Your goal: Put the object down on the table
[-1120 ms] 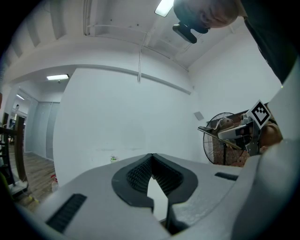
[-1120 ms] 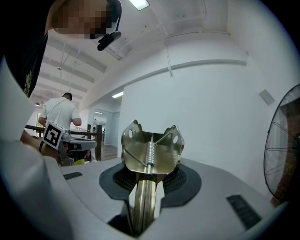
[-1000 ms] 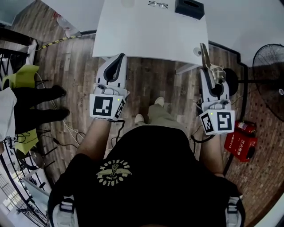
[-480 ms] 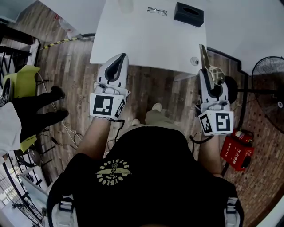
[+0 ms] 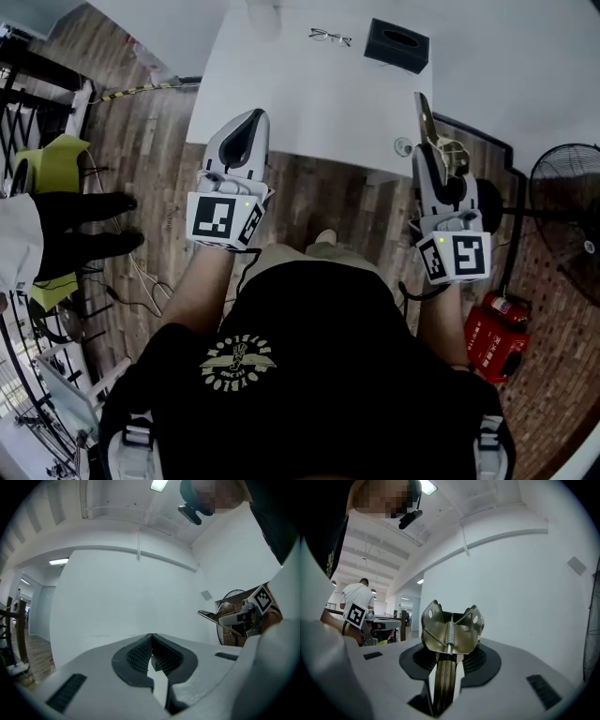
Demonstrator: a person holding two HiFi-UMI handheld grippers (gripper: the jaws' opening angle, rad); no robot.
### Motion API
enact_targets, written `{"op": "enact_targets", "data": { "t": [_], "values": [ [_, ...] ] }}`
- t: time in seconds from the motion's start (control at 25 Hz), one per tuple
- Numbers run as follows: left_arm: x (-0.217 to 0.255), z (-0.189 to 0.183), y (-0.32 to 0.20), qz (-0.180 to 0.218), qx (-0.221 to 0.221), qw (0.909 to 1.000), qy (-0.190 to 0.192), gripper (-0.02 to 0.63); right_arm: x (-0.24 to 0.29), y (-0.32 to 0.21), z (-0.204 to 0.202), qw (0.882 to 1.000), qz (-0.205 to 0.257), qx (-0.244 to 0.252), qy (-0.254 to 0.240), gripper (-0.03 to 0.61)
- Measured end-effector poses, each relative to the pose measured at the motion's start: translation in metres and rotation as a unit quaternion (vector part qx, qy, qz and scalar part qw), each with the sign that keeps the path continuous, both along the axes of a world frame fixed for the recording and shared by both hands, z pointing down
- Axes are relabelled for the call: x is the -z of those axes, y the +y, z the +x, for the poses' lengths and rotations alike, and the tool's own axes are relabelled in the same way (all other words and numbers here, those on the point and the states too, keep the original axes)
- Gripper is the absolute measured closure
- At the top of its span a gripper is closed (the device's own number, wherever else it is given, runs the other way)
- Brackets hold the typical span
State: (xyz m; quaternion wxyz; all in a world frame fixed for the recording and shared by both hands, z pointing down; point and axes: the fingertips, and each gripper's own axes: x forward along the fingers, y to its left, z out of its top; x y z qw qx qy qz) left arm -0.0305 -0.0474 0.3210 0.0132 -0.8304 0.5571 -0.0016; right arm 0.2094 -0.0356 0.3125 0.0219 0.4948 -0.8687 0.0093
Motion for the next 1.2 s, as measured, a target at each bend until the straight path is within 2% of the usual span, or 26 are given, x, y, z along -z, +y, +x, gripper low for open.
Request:
{"op": "enact_targets", "data": {
  "t": [0.16,0.36,0.8,1.2],
  "values": [
    [0.005,0.005,-0.002,0.001,0.003,0.9999,-0.013,0.607,0.000,-0.005,0.004,1.000,-0.001,0.008,-0.009,0.462],
    [0.003,0.001,-0.006,-0.006,0.013,0.9999,-0.008,0.607,-0.005,-0.010,0.008,1.000,-0.004,0.009,-0.017,0.462],
    [0.011,0.017,-0.031,0.010,-0.013,0.9998,-0.011,0.607,-0.004,-0.020,0.005,1.000,0.000,0.004,-0.018,0.462],
    [0.006,0.006,-0.059,0.001,-0.017,0.9998,-0.012,0.607,-0.001,-0.045,-0.007,1.000,-0.001,0.002,-0.012,0.462]
  ]
}}
